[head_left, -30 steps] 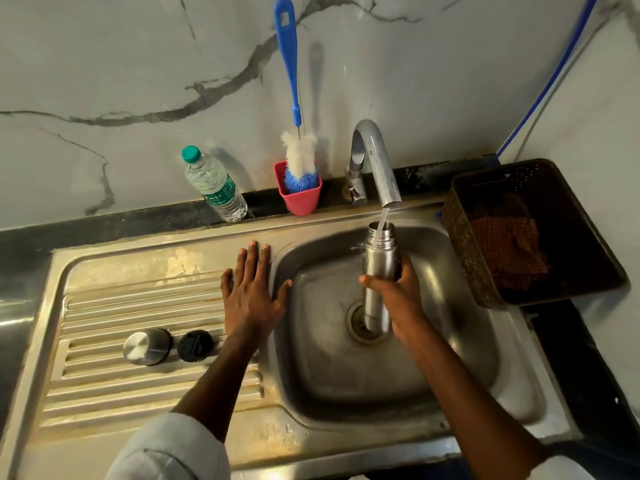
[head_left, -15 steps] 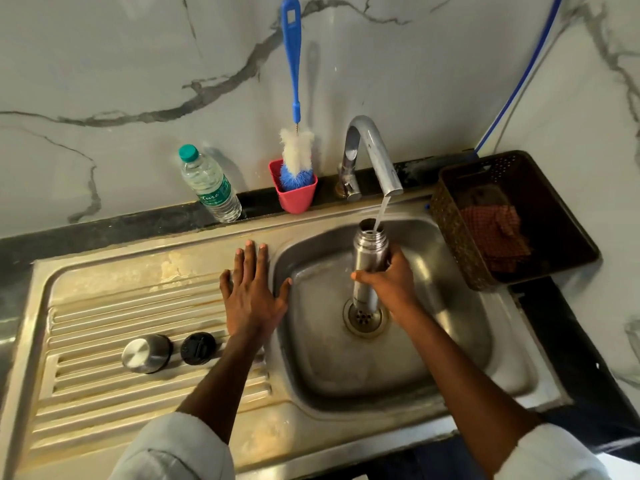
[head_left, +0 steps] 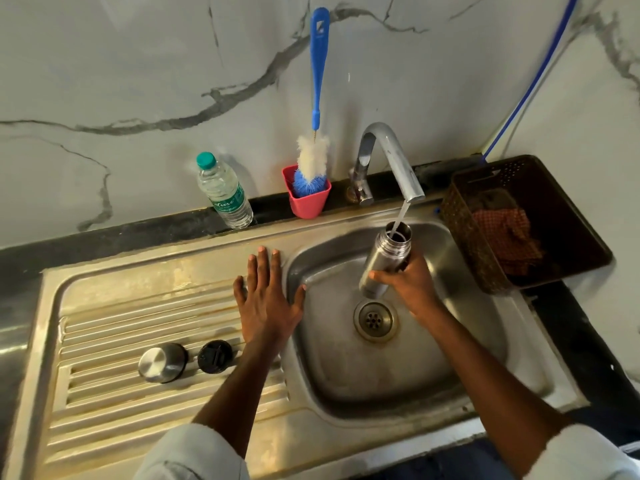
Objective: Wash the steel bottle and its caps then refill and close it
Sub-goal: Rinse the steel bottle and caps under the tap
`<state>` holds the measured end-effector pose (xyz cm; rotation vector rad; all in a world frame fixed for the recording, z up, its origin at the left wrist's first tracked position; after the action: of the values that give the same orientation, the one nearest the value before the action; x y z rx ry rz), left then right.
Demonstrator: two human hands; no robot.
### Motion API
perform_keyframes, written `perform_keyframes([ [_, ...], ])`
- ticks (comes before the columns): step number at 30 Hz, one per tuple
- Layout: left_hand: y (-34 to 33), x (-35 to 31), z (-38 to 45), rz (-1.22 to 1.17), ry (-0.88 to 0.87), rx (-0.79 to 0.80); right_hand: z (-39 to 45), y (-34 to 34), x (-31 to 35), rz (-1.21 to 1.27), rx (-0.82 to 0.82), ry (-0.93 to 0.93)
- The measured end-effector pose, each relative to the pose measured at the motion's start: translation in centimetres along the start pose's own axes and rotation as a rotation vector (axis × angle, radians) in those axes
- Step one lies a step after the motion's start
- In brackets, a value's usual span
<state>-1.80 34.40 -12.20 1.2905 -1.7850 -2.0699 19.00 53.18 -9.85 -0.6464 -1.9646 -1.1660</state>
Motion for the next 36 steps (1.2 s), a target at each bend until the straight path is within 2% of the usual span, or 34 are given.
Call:
perform_keyframes([
  [4,0.0,0.0,-0.1,0.007,0.006,0.013,-0.3,-0.7,-0.4,-0.074,0.046,0.028],
  [8,0.1,-0.2,0.0,0.012,0.011,0.020,0.0,-0.6,-1.0,-0.037,0.006,0.013],
  [11,0.1,0.0,0.0,0.019,0.007,0.025,-0.2,-1.4,-0.7,-0.048,0.111,0.052],
  [15,0.0,-0.2,0.0,0.015,0.005,0.010,-1.1,-0.1,-0.6,0.296,0.042,-0.121],
  [20,-0.1,-0.2,-0.1,0.017,0.000,-0.008,0.0,-0.1,-1.4,0.711,0.178,-0.434],
  [25,-0.2,-0.2,0.0,0.022,0.012,-0.003,0.3,-1.3,-1.0,1.197,0.270,-0.545],
  [28,-0.1,-0.3,0.1,0.024,0.017,-0.004,1.1,-2.6,-0.3,1.377,0.181,-0.698],
  [30,-0.1,-0.3,0.0,0.026,0.017,-0.005,1.7,-3.2,0.9,1.491,0.178,-0.766],
  [36,-0.1,-0.4,0.0,0.036,0.025,-0.015,2.6,-4.0,3.2,1.633,0.297,-0.787],
])
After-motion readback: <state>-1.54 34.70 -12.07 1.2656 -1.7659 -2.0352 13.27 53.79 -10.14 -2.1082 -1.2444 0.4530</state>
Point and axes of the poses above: each hand's wrist, its own z-axis towards the middle knuckle, its own y-axis out of the back of the hand, x = y × z, the point moved 2 cm from there along z, towards the middle knuckle, and after that the axes turned 15 degrees about -z, right-handed, at the moved point
